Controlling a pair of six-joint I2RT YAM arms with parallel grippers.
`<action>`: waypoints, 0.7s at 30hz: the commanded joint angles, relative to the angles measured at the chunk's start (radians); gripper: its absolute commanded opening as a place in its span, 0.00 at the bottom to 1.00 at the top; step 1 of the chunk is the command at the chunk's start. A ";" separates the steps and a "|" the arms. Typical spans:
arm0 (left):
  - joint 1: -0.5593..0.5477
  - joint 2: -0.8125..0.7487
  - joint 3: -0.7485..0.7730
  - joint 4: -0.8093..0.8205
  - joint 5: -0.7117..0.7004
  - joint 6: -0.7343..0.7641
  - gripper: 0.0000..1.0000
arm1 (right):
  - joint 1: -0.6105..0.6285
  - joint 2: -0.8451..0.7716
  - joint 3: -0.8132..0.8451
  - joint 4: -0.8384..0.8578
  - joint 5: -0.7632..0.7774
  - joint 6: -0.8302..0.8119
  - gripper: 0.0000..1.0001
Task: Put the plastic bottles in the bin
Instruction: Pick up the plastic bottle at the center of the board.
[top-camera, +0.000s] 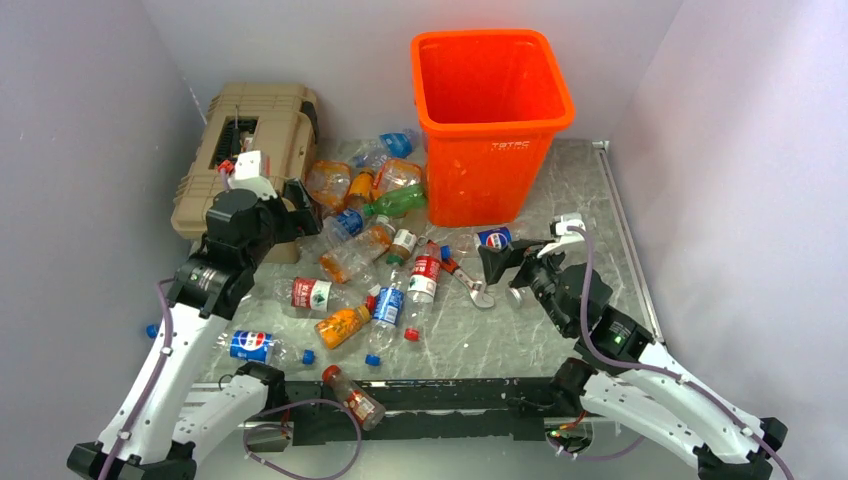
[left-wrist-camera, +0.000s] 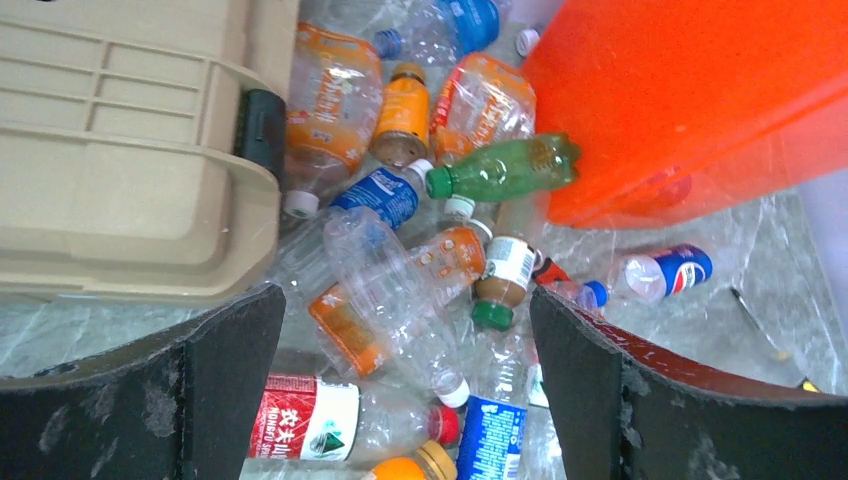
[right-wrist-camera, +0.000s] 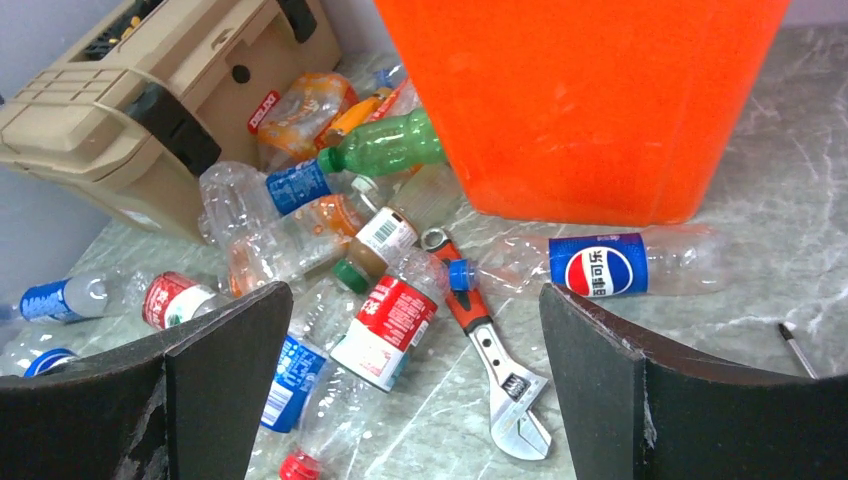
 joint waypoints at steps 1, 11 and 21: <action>-0.003 -0.007 -0.006 0.064 0.126 0.073 0.99 | 0.002 -0.020 -0.018 0.096 -0.050 -0.001 1.00; -0.005 -0.056 -0.063 0.153 0.265 0.090 0.99 | 0.002 0.049 0.014 0.011 0.054 0.026 1.00; -0.004 -0.031 -0.126 0.247 0.264 0.024 0.99 | 0.002 0.053 -0.048 0.004 -0.041 0.144 1.00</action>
